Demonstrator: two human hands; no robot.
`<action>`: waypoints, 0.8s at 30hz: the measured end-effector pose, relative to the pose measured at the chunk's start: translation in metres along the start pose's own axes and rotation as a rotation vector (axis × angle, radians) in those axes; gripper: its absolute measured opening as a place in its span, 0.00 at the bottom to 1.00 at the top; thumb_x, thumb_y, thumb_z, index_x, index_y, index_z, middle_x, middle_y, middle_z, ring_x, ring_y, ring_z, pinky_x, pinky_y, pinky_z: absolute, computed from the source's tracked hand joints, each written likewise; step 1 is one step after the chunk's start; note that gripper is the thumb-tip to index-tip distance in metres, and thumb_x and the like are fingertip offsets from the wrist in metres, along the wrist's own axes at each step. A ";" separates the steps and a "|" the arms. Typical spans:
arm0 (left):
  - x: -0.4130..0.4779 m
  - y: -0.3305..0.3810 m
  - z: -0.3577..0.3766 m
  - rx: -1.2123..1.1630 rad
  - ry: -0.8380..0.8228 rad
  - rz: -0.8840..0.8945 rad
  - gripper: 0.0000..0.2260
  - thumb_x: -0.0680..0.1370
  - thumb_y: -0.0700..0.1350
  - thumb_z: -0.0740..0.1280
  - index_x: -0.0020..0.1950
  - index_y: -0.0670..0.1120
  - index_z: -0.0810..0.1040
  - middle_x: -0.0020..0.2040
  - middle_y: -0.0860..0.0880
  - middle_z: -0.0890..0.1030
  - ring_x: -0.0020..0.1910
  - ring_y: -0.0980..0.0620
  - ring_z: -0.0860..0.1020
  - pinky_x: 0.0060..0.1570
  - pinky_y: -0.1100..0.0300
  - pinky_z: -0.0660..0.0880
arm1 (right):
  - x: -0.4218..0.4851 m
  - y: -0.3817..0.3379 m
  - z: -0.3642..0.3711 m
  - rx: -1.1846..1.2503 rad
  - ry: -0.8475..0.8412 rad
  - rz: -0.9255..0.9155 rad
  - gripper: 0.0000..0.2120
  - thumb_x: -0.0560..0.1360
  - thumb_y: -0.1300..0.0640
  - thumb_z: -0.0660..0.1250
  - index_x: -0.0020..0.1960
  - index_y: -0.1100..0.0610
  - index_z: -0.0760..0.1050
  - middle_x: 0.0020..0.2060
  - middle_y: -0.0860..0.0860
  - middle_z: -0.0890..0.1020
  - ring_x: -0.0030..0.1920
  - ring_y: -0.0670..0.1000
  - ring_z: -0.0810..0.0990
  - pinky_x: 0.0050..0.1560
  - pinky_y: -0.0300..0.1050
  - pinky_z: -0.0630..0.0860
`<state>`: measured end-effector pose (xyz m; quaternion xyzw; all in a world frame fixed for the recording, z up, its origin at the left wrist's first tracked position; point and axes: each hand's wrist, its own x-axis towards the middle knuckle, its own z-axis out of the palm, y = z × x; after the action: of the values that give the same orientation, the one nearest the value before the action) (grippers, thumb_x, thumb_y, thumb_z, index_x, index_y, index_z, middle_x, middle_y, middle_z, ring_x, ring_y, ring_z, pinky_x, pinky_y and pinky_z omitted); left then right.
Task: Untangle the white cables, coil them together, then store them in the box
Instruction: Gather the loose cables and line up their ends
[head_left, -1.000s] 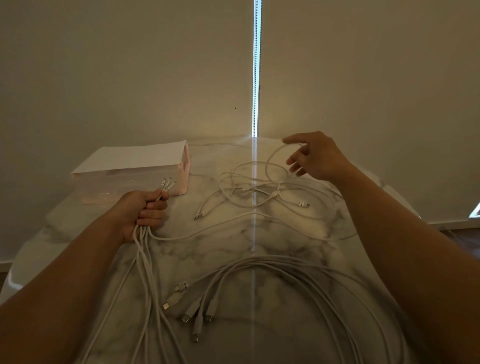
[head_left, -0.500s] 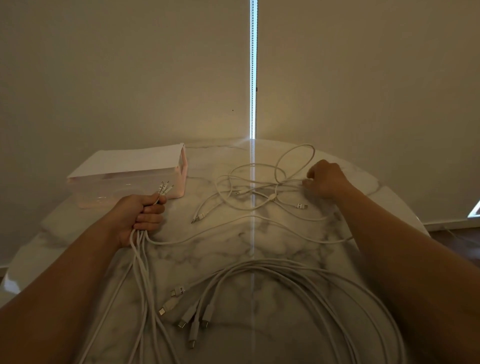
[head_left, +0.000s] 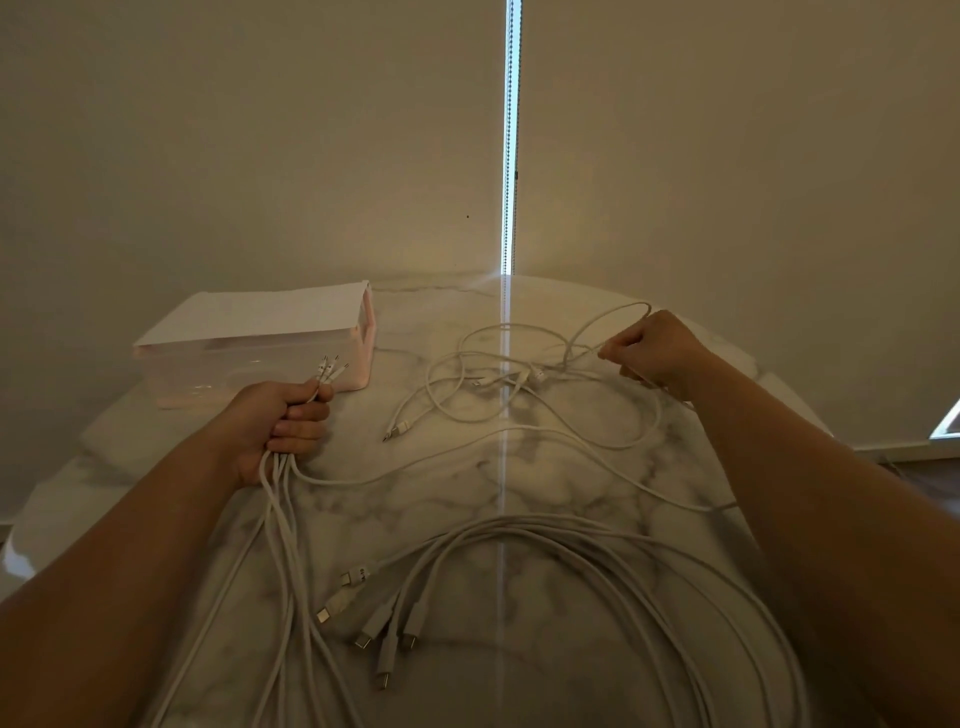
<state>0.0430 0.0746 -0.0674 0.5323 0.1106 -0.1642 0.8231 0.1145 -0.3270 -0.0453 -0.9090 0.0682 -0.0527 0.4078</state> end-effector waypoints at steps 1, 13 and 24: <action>0.000 0.000 0.000 0.000 -0.001 0.000 0.13 0.83 0.43 0.51 0.41 0.44 0.68 0.22 0.53 0.61 0.13 0.60 0.58 0.12 0.70 0.52 | 0.000 -0.001 -0.003 0.080 -0.007 0.075 0.03 0.73 0.62 0.73 0.43 0.62 0.83 0.33 0.58 0.82 0.26 0.49 0.76 0.27 0.39 0.71; 0.003 0.000 -0.002 0.000 -0.007 0.005 0.13 0.84 0.43 0.51 0.42 0.44 0.68 0.23 0.53 0.61 0.14 0.60 0.58 0.12 0.71 0.53 | -0.007 0.010 -0.029 0.326 -0.009 0.344 0.05 0.76 0.69 0.56 0.46 0.65 0.70 0.35 0.63 0.78 0.19 0.50 0.77 0.24 0.37 0.73; 0.001 0.000 0.000 0.027 0.007 0.008 0.13 0.84 0.44 0.51 0.42 0.44 0.68 0.23 0.53 0.61 0.14 0.60 0.58 0.11 0.69 0.52 | -0.019 0.037 -0.059 -0.076 0.111 0.154 0.17 0.77 0.53 0.68 0.37 0.66 0.78 0.23 0.56 0.72 0.22 0.52 0.67 0.26 0.39 0.64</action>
<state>0.0440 0.0742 -0.0682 0.5443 0.1094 -0.1605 0.8161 0.0833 -0.3919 -0.0350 -0.9116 0.1624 -0.0686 0.3714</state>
